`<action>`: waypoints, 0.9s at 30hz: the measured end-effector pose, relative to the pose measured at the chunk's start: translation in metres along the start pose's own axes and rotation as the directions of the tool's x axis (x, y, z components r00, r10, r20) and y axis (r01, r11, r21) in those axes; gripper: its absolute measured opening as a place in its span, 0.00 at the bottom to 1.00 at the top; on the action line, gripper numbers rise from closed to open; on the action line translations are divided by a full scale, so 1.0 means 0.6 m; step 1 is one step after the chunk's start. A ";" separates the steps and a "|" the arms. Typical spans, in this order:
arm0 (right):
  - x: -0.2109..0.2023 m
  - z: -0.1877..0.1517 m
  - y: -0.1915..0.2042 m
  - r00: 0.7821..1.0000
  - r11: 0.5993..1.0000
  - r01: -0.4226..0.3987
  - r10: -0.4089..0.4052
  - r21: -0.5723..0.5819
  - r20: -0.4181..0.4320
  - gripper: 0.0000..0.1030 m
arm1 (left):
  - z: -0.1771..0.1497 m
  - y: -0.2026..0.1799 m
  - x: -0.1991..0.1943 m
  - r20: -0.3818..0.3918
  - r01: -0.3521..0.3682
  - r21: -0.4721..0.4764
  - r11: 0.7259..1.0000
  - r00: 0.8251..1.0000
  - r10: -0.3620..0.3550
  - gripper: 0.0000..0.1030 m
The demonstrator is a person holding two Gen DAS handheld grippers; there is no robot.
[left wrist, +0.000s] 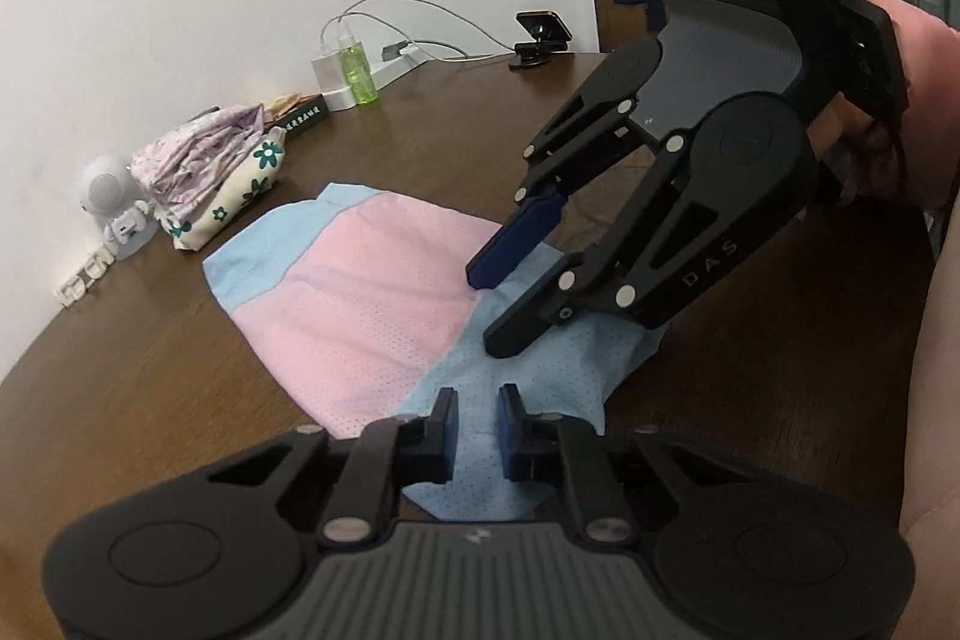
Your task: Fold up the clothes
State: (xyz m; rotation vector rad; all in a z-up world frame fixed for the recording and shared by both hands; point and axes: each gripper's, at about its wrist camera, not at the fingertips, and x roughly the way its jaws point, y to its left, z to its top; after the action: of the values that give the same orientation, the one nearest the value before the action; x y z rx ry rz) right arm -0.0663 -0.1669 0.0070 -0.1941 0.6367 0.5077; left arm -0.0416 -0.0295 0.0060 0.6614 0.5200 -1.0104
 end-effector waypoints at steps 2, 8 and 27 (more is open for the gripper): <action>-0.012 0.003 -0.004 0.999 1.000 0.010 -0.011 0.022 0.037 0.63 | 0.000 0.002 -0.012 0.020 -0.031 -0.018 0.999 0.999 0.031 0.26; -0.089 -0.006 0.011 0.974 0.996 0.050 -0.065 0.070 0.216 1.00 | -0.024 0.026 -0.095 0.200 -0.134 -0.252 0.958 0.962 0.187 0.95; -0.117 -0.057 0.044 0.948 0.937 0.143 -0.222 0.319 0.227 1.00 | -0.076 -0.046 -0.134 0.172 -0.208 -0.451 0.868 0.934 0.313 1.00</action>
State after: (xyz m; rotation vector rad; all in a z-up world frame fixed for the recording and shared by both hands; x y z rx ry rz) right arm -0.1458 -0.1826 0.0221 0.1002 0.4252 0.2434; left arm -0.1062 0.0408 0.0210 0.2020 0.4047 -0.6726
